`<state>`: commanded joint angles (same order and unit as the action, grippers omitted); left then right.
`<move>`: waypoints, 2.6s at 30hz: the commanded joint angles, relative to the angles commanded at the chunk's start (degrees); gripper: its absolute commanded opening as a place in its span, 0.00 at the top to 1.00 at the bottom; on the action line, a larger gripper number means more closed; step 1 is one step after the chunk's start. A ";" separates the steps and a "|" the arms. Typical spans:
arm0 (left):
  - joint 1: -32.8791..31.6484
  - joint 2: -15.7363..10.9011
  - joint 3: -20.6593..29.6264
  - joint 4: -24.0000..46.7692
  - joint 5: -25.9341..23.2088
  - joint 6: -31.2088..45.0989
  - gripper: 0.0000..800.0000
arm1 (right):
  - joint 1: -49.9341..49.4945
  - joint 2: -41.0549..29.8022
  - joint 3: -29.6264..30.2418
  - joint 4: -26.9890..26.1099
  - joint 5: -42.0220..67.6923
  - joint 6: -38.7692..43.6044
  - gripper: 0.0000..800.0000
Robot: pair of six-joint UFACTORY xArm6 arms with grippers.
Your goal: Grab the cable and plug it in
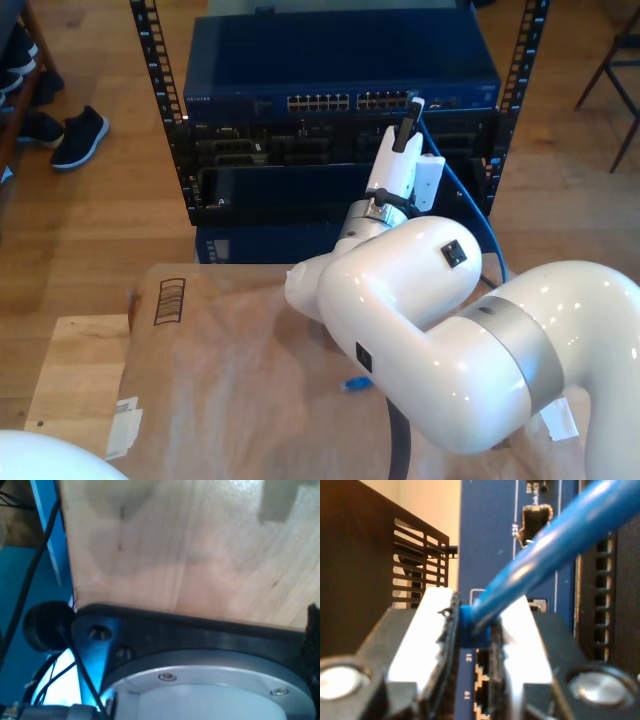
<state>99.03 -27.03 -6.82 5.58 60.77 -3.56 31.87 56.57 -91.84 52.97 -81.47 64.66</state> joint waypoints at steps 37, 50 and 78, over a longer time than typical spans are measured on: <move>0.00 0.00 0.00 0.00 0.00 0.00 0.00 | 1.05 -5.10 5.27 -0.35 2.29 0.18 0.69; 0.00 0.00 0.00 0.00 0.00 0.00 0.00 | 2.55 -25.49 37.89 -0.97 6.95 0.44 0.53; 0.00 0.00 0.00 0.00 0.00 0.00 0.00 | -33.67 -66.02 61.89 -49.05 66.99 -10.81 0.26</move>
<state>99.03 -27.03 -6.82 5.58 60.77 -3.56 -1.80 -9.45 -29.95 3.91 -14.48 53.85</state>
